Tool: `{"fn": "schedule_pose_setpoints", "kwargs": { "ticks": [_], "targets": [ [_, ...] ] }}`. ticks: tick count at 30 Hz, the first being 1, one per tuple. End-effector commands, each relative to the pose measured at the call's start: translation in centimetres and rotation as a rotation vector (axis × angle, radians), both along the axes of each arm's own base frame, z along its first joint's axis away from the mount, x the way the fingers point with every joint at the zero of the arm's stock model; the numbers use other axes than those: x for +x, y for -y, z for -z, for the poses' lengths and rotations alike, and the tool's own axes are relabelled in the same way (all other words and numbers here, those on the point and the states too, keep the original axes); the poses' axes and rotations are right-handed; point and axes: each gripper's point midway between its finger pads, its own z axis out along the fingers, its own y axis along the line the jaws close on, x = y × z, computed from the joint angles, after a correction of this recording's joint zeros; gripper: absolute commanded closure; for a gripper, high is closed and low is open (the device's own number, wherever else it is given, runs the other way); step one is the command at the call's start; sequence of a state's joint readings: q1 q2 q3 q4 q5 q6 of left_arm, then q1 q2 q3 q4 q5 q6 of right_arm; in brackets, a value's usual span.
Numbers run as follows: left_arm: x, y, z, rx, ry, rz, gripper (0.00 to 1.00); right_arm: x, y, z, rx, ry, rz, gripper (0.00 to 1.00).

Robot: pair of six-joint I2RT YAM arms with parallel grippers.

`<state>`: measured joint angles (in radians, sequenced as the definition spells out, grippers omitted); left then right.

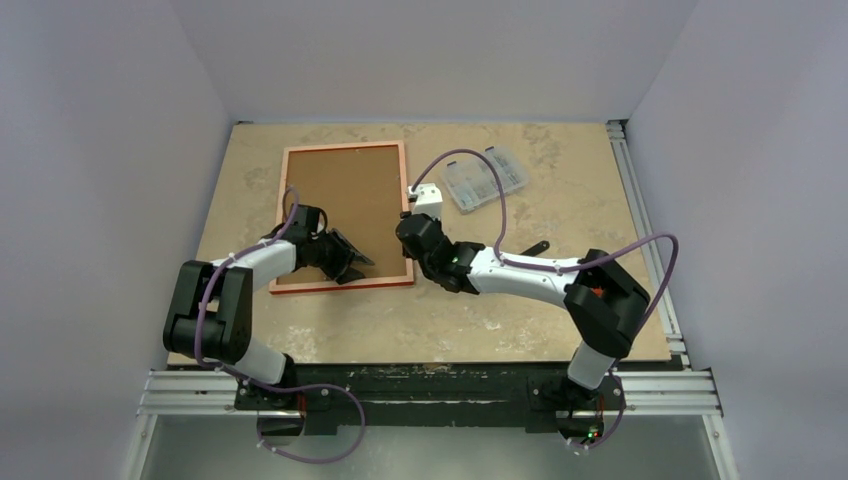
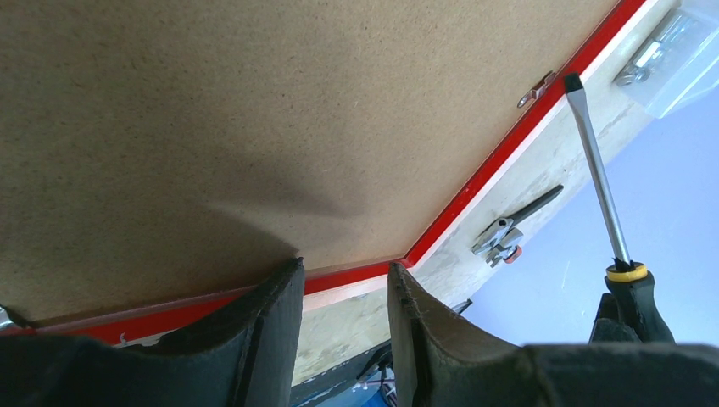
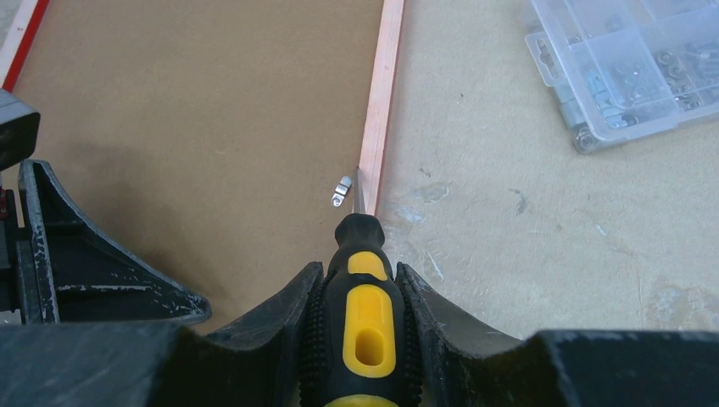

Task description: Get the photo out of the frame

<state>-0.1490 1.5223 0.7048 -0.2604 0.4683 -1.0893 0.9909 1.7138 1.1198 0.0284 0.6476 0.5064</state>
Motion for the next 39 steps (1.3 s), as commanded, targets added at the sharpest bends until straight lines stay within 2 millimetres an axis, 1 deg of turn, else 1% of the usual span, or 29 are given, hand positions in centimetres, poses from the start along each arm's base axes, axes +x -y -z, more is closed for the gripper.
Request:
{"fn": "schedule_pose_setpoints", "kwargs": {
  "ticks": [1,5,14,19,23,26,29,31,34,36,38,39],
  "targets": [
    [-0.4,-0.2,0.7,0.005,-0.018,-0.006,0.6,-0.5,0.4,-1.7,0.029,0.011,0.002,1.0],
    [-0.4,-0.2,0.7,0.002,-0.019,-0.007,0.6,-0.4,0.1,-1.0,0.021,-0.002,-0.005,1.0],
    [-0.4,-0.2,0.7,0.002,-0.017,-0.006,0.6,-0.5,-0.9,-0.8,0.039,-0.016,-0.031,1.0],
    [-0.4,-0.1,0.7,-0.002,-0.017,-0.004,0.6,-1.2,-2.2,-0.8,0.114,-0.042,-0.082,1.0],
    [-0.5,-0.1,0.7,-0.002,-0.017,-0.004,0.6,-1.7,-2.9,-1.3,0.166,-0.06,-0.104,1.0],
    [-0.4,-0.1,0.7,-0.002,-0.015,-0.004,0.6,-1.7,-3.0,-1.7,0.184,-0.058,-0.108,1.0],
    [-0.3,-0.1,0.4,-0.003,-0.002,0.005,0.59,-1.3,-2.3,-2.9,0.165,-0.02,-0.085,1.0],
    [0.0,-0.1,-0.2,0.002,0.036,0.02,0.56,-1.0,-1.4,-4.1,0.143,0.015,-0.062,1.0],
    [0.8,0.0,-2.3,0.0,0.157,0.057,0.48,-1.0,-0.1,-6.3,0.134,0.056,-0.049,1.0],
    [1.3,0.2,-4.4,-0.008,0.259,0.08,0.41,-1.6,0.8,-7.9,0.154,0.072,-0.055,1.0],
    [1.6,0.8,-6.9,-0.039,0.372,0.118,0.36,-2.2,2.0,-8.9,0.203,0.071,-0.065,1.0],
    [1.7,1.4,-8.3,-0.071,0.419,0.135,0.34,-2.7,2.5,-9.0,0.236,0.063,-0.076,1.0]
  ]
}}
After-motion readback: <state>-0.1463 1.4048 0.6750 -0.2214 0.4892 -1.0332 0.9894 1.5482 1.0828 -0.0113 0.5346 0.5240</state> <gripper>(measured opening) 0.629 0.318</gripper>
